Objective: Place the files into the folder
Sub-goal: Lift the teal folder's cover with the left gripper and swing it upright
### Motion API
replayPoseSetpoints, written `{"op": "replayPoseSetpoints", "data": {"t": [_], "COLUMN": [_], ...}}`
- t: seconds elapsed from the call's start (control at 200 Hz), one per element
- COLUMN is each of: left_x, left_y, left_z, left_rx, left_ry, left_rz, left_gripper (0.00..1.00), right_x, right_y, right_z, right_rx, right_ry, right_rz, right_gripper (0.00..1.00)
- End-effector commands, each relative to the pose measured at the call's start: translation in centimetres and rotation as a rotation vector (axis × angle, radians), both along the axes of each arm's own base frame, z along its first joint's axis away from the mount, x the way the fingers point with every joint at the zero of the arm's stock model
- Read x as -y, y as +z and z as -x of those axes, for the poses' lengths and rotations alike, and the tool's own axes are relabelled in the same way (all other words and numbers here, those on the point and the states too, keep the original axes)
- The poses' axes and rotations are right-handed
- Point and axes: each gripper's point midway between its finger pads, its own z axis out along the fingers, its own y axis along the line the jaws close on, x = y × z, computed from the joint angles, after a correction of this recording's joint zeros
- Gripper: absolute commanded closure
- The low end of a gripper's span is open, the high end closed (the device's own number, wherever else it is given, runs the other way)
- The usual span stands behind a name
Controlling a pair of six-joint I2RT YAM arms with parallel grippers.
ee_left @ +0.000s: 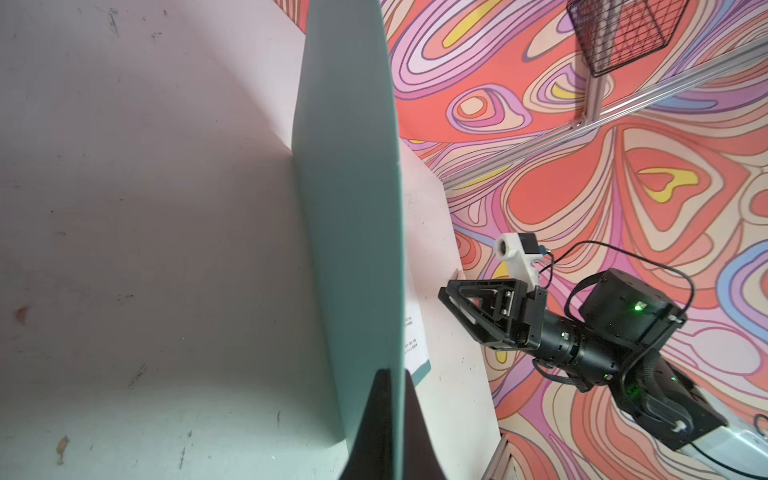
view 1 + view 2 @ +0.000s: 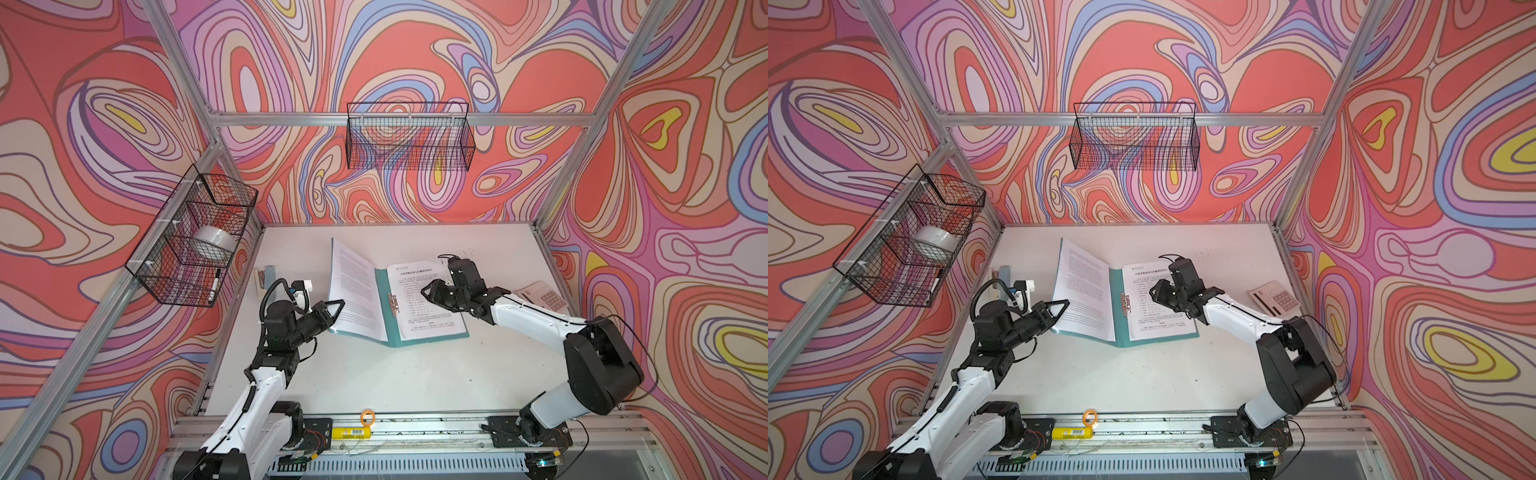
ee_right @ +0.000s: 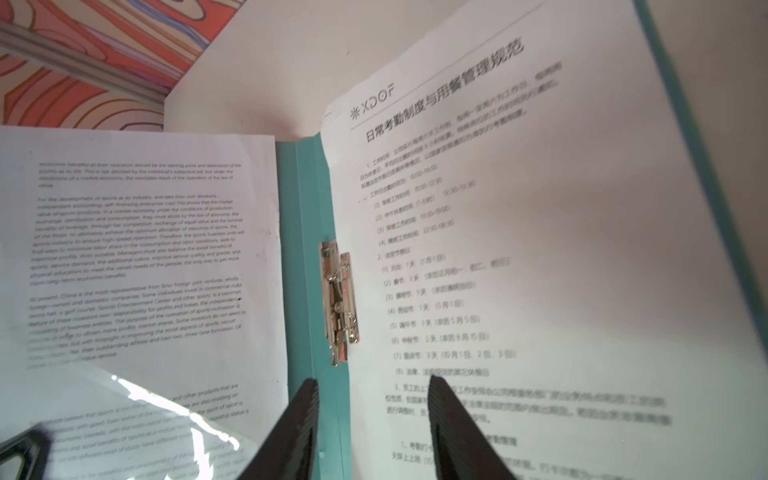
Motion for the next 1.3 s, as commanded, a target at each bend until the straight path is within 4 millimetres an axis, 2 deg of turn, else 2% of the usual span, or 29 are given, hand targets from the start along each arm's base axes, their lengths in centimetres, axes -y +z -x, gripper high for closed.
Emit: {"op": "replayPoseSetpoints", "data": {"t": [0.0,0.025,0.035,0.055,0.205,0.316,0.411,0.651,0.841,0.977,1.047,1.197,1.292], "left_x": [1.1,1.3,1.4,1.6,1.9,1.3,0.0,-0.7,0.0,0.6,0.9,2.1,2.9], "left_y": [-0.3,-0.4,0.7,1.1,2.1,2.7,2.3,1.7,2.3,2.9,3.2,4.3,4.8], "left_z": [1.0,1.2,1.0,0.9,1.2,1.1,1.1,1.6,1.5,1.7,1.8,2.0,2.1], "left_rx": [-0.080,-0.095,-0.076,-0.076,-0.150,-0.167,-0.199,-0.199,-0.181,-0.171,-0.160,-0.111,-0.082], "left_ry": [-0.066,-0.081,-0.085,-0.096,-0.119,-0.085,-0.034,-0.034,-0.066,-0.091,-0.098,-0.133,-0.157], "left_rz": [-0.103,-0.117,-0.121,-0.133,-0.235,-0.324,-0.389,-0.449,-0.430,-0.394,-0.372,-0.300,-0.243], "left_gripper": [1.00,1.00,1.00,1.00,1.00,1.00,1.00,1.00,1.00,0.69,0.57,0.47,0.46], "right_x": [4.9,5.6,5.8,6.2,8.6,10.4,11.4,11.4,10.5,10.3,9.8,8.8,8.3], "right_y": [-2.8,-2.9,-2.9,-3.0,-4.1,-4.6,-4.9,-6.7,-8.5,-9.7,-10.2,-11.1,-11.5], "right_z": [0.9,0.9,0.9,1.0,1.6,2.3,2.7,3.0,3.2,3.7,3.9,4.0,3.8], "right_rx": [-0.083,-0.087,-0.086,-0.087,-0.122,-0.130,-0.133,-0.169,-0.196,-0.215,-0.225,-0.237,-0.243], "right_ry": [-0.130,-0.148,-0.153,-0.164,-0.215,-0.263,-0.285,-0.260,-0.221,-0.213,-0.200,-0.179,-0.166], "right_rz": [0.161,0.179,0.185,0.193,0.236,0.283,0.292,0.284,0.256,0.236,0.211,0.160,0.137], "right_gripper": [0.53,0.53,0.53,0.52,0.49,0.45,0.40,0.38,0.40,0.41,0.41,0.42,0.42]}}
